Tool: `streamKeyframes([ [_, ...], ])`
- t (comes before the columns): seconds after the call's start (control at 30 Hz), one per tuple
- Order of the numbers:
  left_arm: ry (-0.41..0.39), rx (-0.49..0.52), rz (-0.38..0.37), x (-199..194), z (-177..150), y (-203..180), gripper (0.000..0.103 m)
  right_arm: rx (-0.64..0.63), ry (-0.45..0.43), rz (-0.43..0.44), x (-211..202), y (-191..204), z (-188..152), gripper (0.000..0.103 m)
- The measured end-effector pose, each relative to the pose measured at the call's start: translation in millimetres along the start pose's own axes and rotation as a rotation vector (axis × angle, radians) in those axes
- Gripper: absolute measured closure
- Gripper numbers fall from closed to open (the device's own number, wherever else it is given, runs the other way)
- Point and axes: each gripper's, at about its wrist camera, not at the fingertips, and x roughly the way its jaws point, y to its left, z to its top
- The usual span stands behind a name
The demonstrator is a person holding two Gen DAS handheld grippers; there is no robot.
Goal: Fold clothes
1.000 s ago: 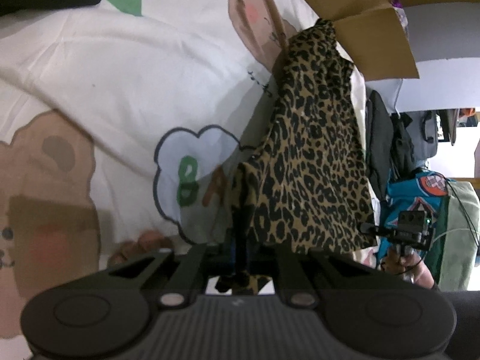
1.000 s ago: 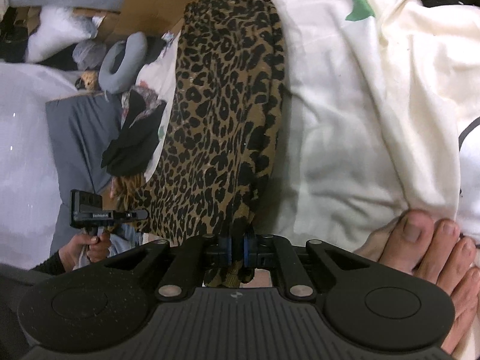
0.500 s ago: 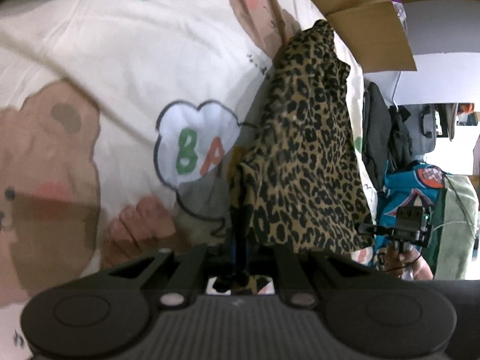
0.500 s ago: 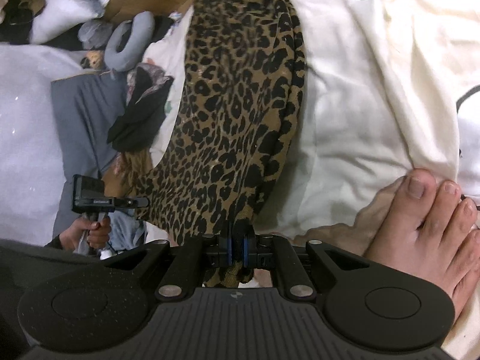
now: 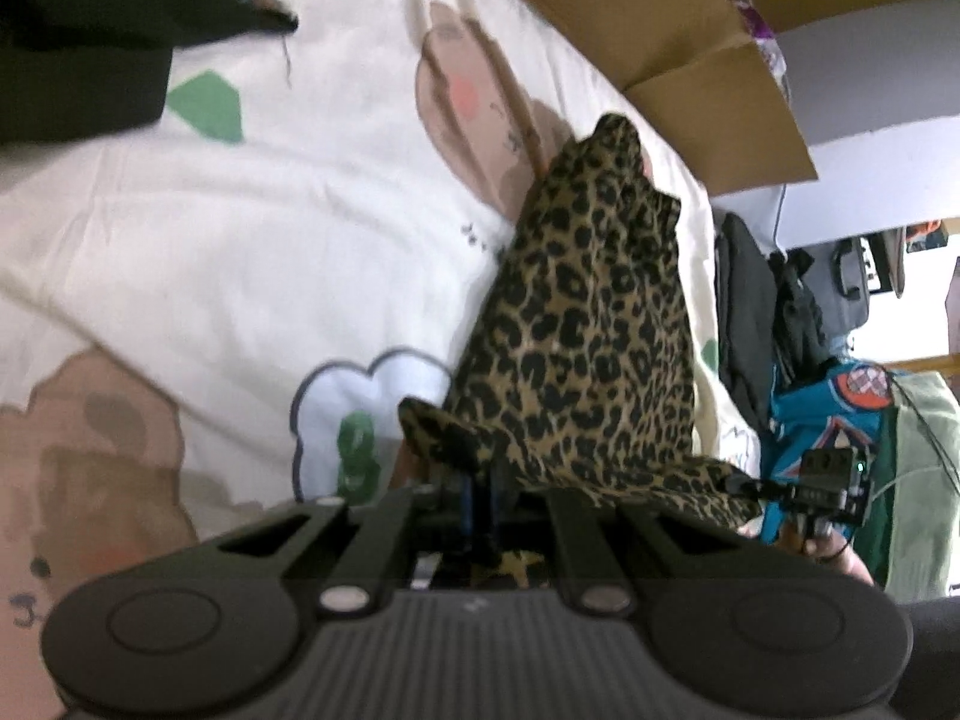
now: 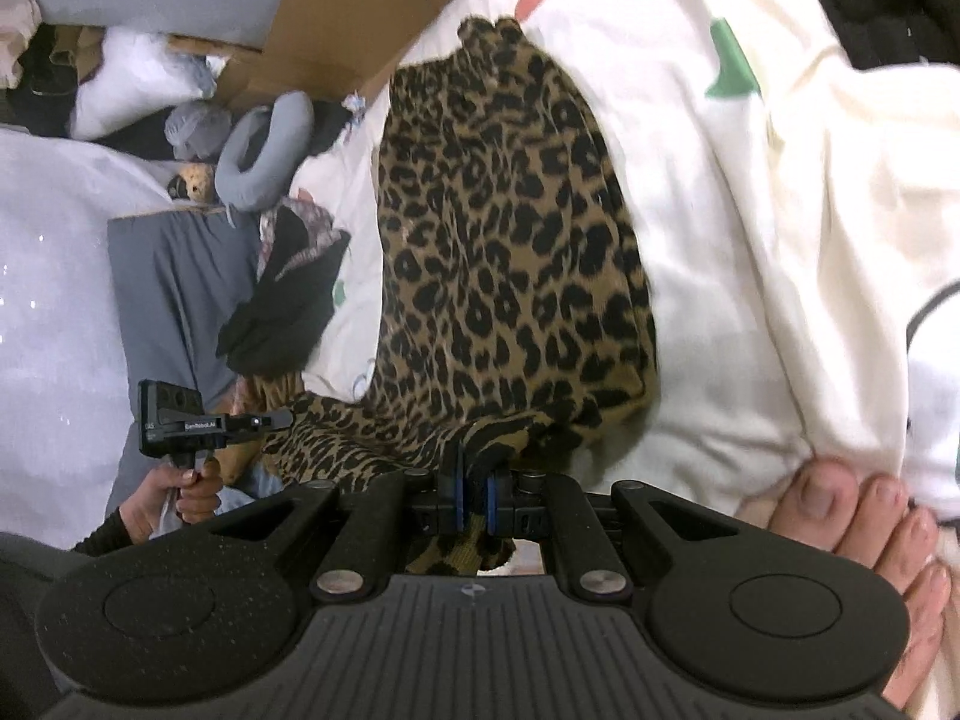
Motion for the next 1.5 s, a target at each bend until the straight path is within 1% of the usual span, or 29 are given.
streamKeyframes([
  [0.13, -0.037, 0.021, 0.005, 9.2, 9.6, -10.4, 0.098, -0.022, -0.04, -0.006, -0.1, 5.9, 8.5, 0.098],
  [0.3, -0.076, 0.062, 0.012, 1.3, 24.7, -19.3, 0.098, -0.032, -0.085, -0.023, -0.1, 8.9, 22.5, 0.098],
  [0.57, -0.134, 0.075, 0.032, 8.5, 47.0, -29.5, 0.098, -0.049, -0.151, -0.047, 0.9, 13.9, 44.3, 0.098],
  [0.83, -0.191, 0.093, 0.03, 9.6, 70.9, -36.9, 0.098, -0.075, -0.181, -0.063, 0.7, 20.5, 64.8, 0.098],
  [0.97, -0.214, 0.117, 0.039, 17.5, 84.8, -42.7, 0.098, -0.069, -0.208, -0.077, 1.4, 21.9, 76.5, 0.098],
  [1.1, -0.224, 0.13, 0.056, 30.6, 98.5, -44.0, 0.098, -0.045, -0.228, -0.099, 5.6, 16.0, 85.1, 0.097],
  [1.23, -0.223, 0.116, 0.082, 50.2, 110.8, -38.9, 0.098, -0.002, -0.234, -0.124, 14.6, 3.4, 91.3, 0.097],
  [1.4, -0.215, 0.107, 0.115, 73.5, 120.7, -31.1, 0.098, 0.049, -0.26, -0.132, 23.3, -12.6, 95.2, 0.097],
  [1.5, -0.205, 0.104, 0.137, 86.2, 122.9, -26.3, 0.098, 0.056, -0.26, -0.153, 30.2, -18.2, 96.1, 0.097],
])
